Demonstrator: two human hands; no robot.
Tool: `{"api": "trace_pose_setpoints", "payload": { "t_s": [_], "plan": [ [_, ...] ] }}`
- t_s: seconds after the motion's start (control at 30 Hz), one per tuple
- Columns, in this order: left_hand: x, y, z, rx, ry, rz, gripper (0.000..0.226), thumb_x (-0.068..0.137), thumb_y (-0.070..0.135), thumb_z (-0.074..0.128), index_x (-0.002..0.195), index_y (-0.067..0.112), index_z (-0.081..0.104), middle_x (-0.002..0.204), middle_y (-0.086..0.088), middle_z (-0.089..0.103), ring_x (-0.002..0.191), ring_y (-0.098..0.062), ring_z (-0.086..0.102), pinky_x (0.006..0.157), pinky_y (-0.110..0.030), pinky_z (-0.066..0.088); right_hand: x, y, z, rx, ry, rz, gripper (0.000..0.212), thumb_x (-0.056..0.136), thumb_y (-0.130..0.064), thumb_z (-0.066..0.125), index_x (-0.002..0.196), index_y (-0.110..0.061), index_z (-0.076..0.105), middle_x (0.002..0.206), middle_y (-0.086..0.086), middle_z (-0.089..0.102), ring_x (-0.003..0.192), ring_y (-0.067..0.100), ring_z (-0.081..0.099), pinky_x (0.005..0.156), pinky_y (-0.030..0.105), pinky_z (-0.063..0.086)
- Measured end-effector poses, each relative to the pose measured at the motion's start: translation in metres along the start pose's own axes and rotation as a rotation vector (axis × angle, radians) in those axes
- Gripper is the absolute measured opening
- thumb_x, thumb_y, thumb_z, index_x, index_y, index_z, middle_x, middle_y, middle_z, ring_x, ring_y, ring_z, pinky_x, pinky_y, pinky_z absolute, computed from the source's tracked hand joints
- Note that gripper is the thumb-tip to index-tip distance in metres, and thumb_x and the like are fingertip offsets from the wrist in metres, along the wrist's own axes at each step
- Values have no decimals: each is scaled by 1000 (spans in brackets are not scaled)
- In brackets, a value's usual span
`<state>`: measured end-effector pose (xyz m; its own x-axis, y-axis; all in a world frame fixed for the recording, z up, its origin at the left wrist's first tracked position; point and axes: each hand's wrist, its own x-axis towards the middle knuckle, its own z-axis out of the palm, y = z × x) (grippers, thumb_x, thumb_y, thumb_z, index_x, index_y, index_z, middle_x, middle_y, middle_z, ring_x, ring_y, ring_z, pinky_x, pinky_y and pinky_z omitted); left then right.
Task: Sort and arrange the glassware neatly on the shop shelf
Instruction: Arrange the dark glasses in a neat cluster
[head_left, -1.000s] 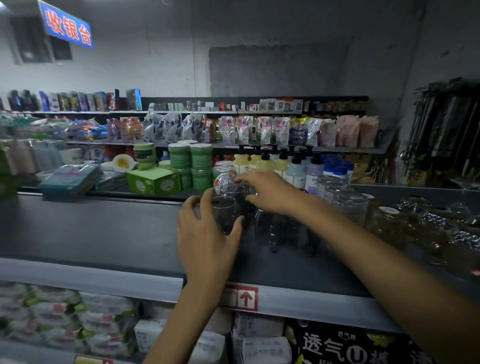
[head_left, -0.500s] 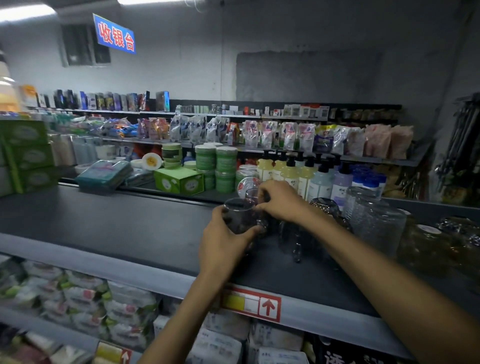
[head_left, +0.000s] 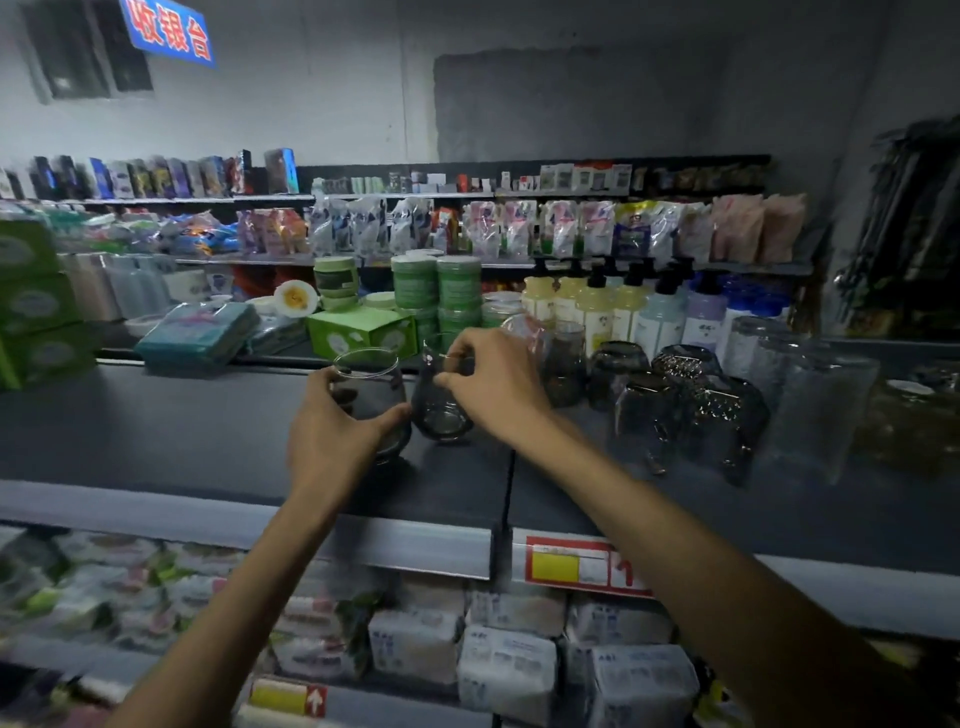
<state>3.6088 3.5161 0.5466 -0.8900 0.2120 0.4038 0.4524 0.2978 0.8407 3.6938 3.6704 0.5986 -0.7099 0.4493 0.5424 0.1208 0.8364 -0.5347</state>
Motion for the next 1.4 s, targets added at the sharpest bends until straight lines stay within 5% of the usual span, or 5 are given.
{"api": "trace_pose_setpoints", "payload": {
  "t_s": [0.33,0.73,0.97,1.13,1.4],
  "plan": [
    [35,-48,-33,-117,-38,55,75,75,37,91,133,15,48,126,-8,62,113,-27,62,97,-42,52,-7,-30,57,21,113,50,11,89,-25,76,97,-25,67,106,-3,58,100,18,57,78,26,40],
    [31,-54,-36,-106,-100,31,88,79,48,85,149,24,39,143,-8,57,128,-29,57,104,-49,50,-16,-31,61,-96,74,39,34,94,-28,71,126,-24,59,130,-1,55,120,21,53,93,31,45],
    [-27,-20,-52,66,185,354,71,88,35,78,147,13,45,135,-10,58,125,-30,53,102,-47,48,-20,-16,20,-138,62,8,47,93,-29,71,137,-21,57,136,4,56,123,22,54,97,28,41],
    [-73,45,1,-69,-130,544,61,91,37,73,145,25,46,134,5,53,122,-13,54,96,-31,50,9,18,-47,-317,71,22,31,90,-16,69,121,-15,69,119,8,64,107,24,61,91,35,51],
    [-6,94,143,152,-481,180,94,86,43,78,154,11,23,143,-19,44,126,-42,54,98,-50,51,80,74,-87,-541,-287,113,39,88,-37,76,113,-7,73,112,11,73,103,29,67,90,41,56]
  ]
}}
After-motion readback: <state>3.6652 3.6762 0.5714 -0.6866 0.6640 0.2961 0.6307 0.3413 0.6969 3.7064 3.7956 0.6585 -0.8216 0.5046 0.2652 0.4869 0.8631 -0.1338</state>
